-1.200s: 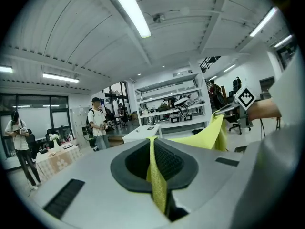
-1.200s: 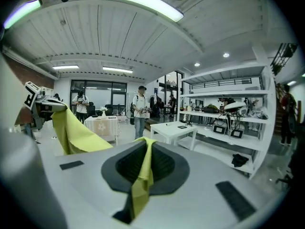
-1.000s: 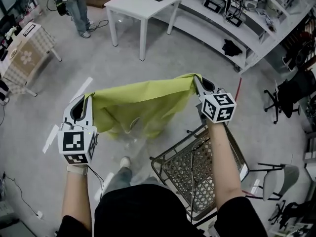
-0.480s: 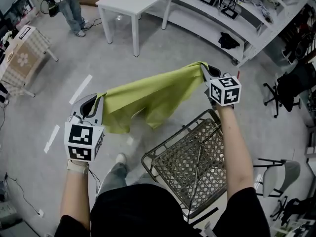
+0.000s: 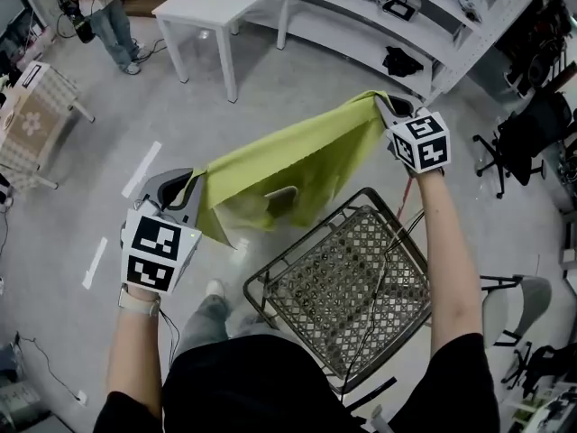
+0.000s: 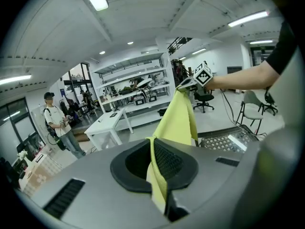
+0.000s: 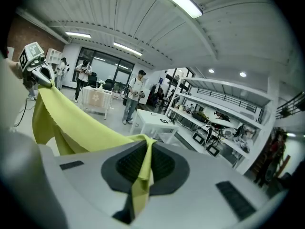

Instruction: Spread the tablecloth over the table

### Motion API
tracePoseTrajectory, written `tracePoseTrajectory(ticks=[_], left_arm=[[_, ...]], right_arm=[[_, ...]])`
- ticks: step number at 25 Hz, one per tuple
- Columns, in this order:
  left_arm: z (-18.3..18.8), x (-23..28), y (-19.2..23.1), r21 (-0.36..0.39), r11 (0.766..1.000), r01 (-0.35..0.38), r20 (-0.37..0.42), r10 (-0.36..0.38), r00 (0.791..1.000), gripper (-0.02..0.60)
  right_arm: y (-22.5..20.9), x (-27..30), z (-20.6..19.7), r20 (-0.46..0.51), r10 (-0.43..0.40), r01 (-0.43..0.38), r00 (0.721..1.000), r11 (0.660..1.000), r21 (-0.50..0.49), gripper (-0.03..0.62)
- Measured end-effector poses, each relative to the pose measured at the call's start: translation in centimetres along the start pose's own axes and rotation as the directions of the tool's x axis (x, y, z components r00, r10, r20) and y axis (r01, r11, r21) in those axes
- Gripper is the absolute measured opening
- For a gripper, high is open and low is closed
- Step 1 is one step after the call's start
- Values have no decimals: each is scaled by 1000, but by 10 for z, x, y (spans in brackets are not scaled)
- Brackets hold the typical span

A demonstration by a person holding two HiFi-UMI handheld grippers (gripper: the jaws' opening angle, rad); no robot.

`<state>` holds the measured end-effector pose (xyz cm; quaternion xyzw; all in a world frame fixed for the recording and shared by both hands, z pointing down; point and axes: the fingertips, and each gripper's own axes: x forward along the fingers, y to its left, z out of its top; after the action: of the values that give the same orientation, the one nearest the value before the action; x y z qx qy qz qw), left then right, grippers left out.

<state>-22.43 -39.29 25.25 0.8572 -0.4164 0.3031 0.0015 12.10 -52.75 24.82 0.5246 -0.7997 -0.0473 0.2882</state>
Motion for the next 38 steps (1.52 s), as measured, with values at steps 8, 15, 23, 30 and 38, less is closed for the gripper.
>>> tracePoseTrajectory(ticks=[8,15,23,30,38], left_arm=[[-1,-7,-66,-69,978,198,-36,-201,979,15],[-20,-10,-139,-160,914,372,-90,-389,917,15],[-44,-14,-217,-255,795,551,-115,-591,799,14],[-67,-25,-294,-250,699,670,-175,-713,679,14],[-112,-34,-393,-258,551,793,-273,-829,488,14]], right_arm=[[-10,-49,-35,-25,1,-2,1000,1000,-22,12],[-1,-104,-110,-112,-9,16,994,998,62,12],[18,-169,-201,-241,-20,55,970,989,141,12],[38,-238,-278,-346,-30,109,938,971,212,12],[79,-303,-385,-488,-23,191,872,936,296,12]])
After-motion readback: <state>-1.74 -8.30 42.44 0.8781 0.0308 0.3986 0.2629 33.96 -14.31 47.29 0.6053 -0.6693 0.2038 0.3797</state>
